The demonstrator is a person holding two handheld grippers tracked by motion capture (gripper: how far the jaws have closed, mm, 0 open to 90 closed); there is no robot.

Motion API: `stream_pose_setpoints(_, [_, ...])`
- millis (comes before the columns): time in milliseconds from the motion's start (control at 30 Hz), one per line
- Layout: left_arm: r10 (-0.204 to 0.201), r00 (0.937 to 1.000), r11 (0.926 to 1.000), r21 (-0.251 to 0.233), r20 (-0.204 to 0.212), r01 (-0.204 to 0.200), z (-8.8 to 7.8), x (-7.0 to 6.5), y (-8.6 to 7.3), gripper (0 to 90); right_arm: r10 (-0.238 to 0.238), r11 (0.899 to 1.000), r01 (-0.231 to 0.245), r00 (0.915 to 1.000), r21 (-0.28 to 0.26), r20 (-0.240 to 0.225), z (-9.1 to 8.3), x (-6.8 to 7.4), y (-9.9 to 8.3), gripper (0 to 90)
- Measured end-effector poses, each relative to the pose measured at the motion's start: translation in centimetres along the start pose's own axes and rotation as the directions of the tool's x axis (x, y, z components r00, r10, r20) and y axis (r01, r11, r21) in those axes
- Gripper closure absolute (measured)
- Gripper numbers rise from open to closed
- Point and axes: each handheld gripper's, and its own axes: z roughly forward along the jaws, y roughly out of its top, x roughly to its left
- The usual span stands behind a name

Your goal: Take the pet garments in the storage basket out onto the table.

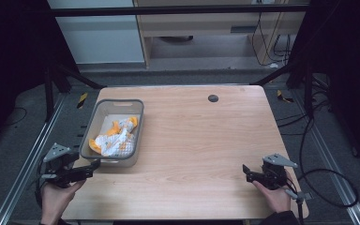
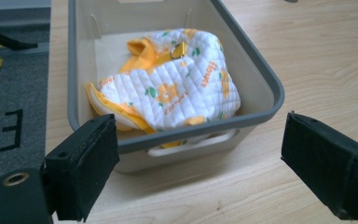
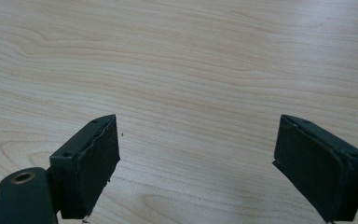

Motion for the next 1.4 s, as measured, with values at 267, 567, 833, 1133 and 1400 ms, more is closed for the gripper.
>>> stream_pose_setpoints(267, [0.021,0.9998,0.9996,-0.017,0.0,-0.021,-0.8,0.4,2.0,10.1,-0.005,1.0,0.005,1.0,0.004,-0.002,0.0,0.1,0.0,13.9])
stream_pose_setpoints(567, [0.039,0.9992,0.9992,0.009,0.005,-0.039,0.0,0.5,3.6,10.0,-0.008,1.0,0.008,1.0,0.012,-0.001,0.1,0.1,0.0,13.9])
stream_pose_setpoints(833, [0.056,0.9984,0.9966,0.06,0.005,-0.056,1.5,0.7,5.3,10.0,-0.009,1.0,0.009,0.9999,0.017,-0.005,0.2,0.1,0.0,13.9])
stream_pose_setpoints(1133, [0.07,0.997,0.9926,0.097,0.031,-0.073,3.2,0.5,6.5,10.1,-0.008,1.0,0.008,1.0,0.015,-0.005,0.2,0.1,0.0,13.9])
stream_pose_setpoints(1400, [0.076,0.997,0.9882,0.132,0.013,-0.077,4.2,0.8,7.3,10.2,-0.01,1.0,0.01,0.9999,0.014,-0.007,0.3,0.0,0.0,13.9])
